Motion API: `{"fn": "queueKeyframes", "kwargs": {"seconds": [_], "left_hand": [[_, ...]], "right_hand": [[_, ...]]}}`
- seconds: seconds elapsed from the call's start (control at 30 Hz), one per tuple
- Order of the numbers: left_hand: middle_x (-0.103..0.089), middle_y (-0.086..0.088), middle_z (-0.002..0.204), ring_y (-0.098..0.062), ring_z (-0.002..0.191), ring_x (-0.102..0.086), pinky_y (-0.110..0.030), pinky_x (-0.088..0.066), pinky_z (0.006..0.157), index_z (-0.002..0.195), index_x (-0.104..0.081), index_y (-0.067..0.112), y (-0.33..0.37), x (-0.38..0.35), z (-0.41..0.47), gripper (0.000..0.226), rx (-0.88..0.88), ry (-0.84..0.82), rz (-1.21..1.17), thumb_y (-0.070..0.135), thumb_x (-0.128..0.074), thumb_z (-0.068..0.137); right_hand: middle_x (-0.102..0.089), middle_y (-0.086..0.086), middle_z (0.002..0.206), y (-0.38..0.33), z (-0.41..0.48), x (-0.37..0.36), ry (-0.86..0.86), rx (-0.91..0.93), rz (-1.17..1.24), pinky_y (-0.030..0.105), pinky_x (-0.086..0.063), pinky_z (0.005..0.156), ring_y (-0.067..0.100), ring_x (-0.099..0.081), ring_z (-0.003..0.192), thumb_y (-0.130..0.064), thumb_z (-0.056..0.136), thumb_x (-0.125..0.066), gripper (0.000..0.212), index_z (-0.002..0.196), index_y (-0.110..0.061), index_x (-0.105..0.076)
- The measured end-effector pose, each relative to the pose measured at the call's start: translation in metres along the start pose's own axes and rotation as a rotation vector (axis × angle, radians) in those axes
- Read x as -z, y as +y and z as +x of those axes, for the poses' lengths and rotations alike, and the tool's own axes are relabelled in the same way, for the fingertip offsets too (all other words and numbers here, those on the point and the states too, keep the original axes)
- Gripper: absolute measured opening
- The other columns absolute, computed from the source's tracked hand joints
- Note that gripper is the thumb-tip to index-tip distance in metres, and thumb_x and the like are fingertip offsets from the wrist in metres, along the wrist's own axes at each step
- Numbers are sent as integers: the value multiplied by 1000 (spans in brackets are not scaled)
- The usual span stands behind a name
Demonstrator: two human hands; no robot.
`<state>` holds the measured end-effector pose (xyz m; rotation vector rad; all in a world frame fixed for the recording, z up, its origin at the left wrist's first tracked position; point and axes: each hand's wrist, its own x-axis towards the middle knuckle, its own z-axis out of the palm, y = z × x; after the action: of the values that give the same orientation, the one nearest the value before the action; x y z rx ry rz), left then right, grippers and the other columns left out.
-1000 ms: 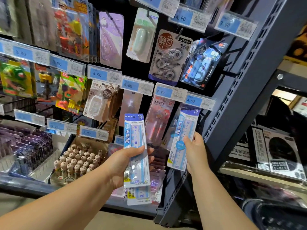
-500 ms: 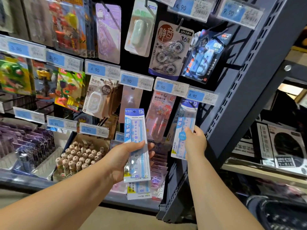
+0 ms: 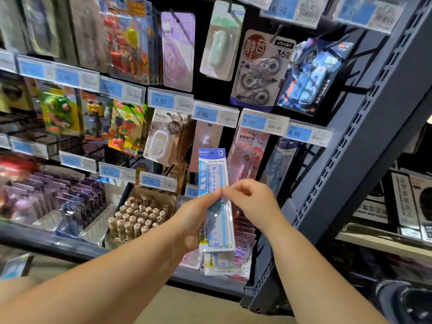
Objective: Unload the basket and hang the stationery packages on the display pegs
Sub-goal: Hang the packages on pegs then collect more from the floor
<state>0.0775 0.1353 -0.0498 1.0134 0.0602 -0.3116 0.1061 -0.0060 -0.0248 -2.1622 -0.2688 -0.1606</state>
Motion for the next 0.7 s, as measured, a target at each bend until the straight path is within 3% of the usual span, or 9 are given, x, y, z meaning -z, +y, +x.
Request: {"fn": "queueKeyframes", "kwargs": {"seconds": [0.13, 0.27, 0.43, 0.53, 0.6, 0.7], "left_hand": [[-73, -6, 82, -19, 71, -70, -30, -56, 62, 113, -66, 16, 2, 0, -3, 27, -6, -23, 21, 34, -53, 98], [-73, -7, 89, -20, 73, -70, -32, -55, 64, 116, -67, 20, 3, 3, -2, 40, -13, -33, 24, 49, -51, 93], [-76, -6, 86, -20, 73, -72, -39, -50, 74, 101, -74, 25, 6, 3, 0, 65, 30, -14, -77, 70, -28, 92], [-76, -8, 93, -22, 78, -73, -41, -50, 74, 114, -70, 26, 8, 0, 0, 67, 58, -21, -95, 72, -27, 91], [-76, -9, 98, -23, 85, -72, -41, -50, 75, 112, -71, 26, 8, -1, -1, 65, 74, -28, -93, 71, -27, 91], [-73, -11, 112, -26, 102, -69, -44, -50, 83, 115, -70, 26, 7, 1, 0, 68, 82, -55, -86, 72, -27, 90]], "right_hand": [[-64, -3, 71, -3, -2, 1, -77, -34, 118, 12, -45, 58, -2, -56, 59, -27, 90, -68, 18, 81, -12, -69], [-64, 1, 81, -7, -4, -4, -87, -70, 154, 22, -44, 66, 8, -56, 73, -27, 95, -61, 18, 81, -17, -66], [-62, -5, 84, -10, -4, -11, -119, -153, 259, 24, -39, 64, 6, -52, 74, -23, 100, -51, 19, 83, -18, -59], [-63, -6, 85, -10, -4, -14, -121, -189, 366, 13, -41, 54, 1, -56, 68, -19, 101, -49, 12, 95, -15, -59], [-66, -4, 91, -11, -6, -14, -126, -210, 423, 7, -42, 52, -6, -61, 65, -17, 101, -49, 13, 106, -14, -61], [-69, 5, 104, -12, -6, -16, -167, -199, 499, 22, -54, 73, 3, -69, 80, -15, 99, -54, 17, 114, -18, -61]]}}
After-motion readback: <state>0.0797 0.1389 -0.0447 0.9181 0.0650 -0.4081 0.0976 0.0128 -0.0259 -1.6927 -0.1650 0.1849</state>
